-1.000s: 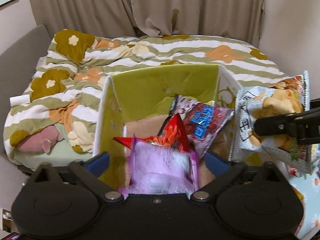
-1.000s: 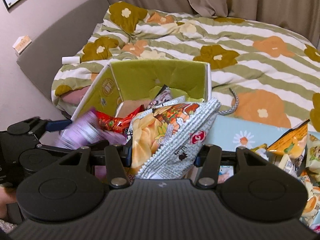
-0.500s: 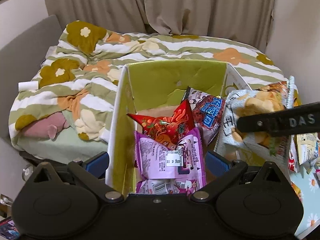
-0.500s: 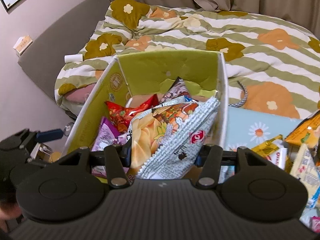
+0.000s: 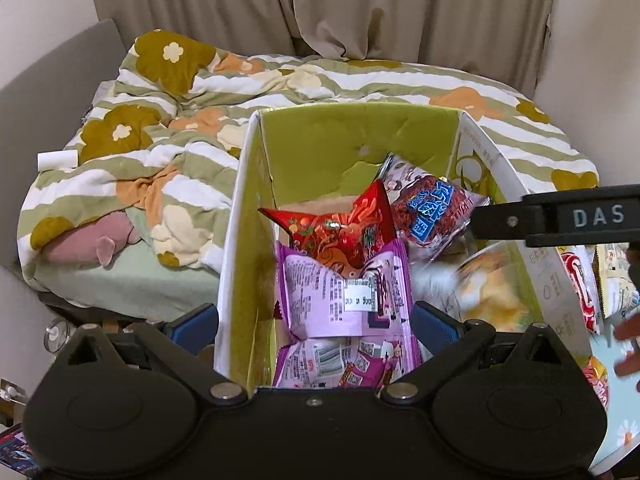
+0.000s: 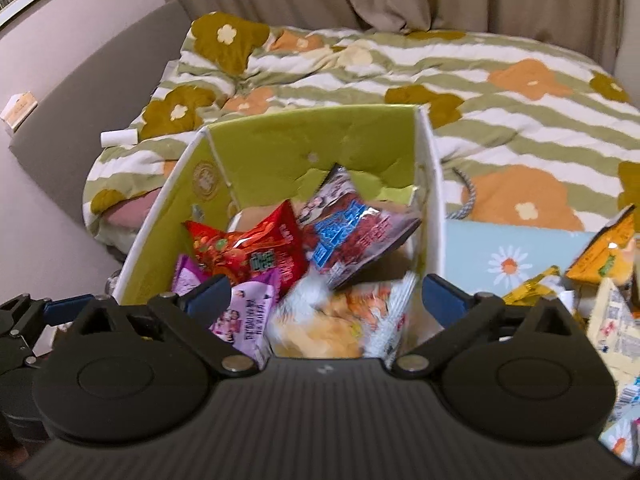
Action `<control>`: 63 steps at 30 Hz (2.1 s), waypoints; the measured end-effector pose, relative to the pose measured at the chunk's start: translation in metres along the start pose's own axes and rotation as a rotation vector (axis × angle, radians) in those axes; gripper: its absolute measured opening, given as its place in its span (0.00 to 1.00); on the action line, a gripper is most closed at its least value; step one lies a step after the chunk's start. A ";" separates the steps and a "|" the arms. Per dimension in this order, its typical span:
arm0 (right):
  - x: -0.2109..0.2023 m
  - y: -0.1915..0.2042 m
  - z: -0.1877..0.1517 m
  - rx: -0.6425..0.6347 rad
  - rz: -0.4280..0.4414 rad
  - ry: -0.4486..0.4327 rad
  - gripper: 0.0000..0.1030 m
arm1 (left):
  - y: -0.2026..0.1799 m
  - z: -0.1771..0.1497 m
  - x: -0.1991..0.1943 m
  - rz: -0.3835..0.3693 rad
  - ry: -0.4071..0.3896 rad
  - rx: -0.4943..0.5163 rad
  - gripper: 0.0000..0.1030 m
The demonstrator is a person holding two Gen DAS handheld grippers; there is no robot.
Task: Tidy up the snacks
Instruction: 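Drop the purple bag with the left gripper while the right drops the chip bag into the box, then move both grippers back over the remaining snack bags on the mat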
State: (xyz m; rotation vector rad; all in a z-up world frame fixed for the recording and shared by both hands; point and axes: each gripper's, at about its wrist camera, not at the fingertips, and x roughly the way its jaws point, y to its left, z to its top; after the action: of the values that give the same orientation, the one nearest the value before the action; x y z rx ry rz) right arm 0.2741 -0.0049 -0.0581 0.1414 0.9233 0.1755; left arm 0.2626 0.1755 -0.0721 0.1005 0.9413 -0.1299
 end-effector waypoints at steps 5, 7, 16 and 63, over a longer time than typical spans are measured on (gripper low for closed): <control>-0.004 -0.005 -0.005 -0.014 -0.021 -0.001 1.00 | 0.000 -0.003 0.000 -0.002 0.011 -0.012 1.00; -0.007 -0.007 -0.006 -0.005 -0.009 -0.002 1.00 | -0.001 -0.003 -0.003 -0.001 0.008 -0.013 1.00; -0.045 -0.013 -0.010 0.012 -0.004 -0.037 1.00 | -0.011 0.002 -0.036 0.004 -0.047 0.001 1.00; -0.107 -0.301 -0.168 -0.100 -0.194 0.071 1.00 | -0.265 -0.088 0.033 -0.011 0.140 -0.095 1.00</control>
State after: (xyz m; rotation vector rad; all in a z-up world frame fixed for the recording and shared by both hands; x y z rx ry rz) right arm 0.1031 -0.3139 -0.1345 -0.0474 0.9912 0.0470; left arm 0.1704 -0.0756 -0.1577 0.0170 1.0867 -0.0891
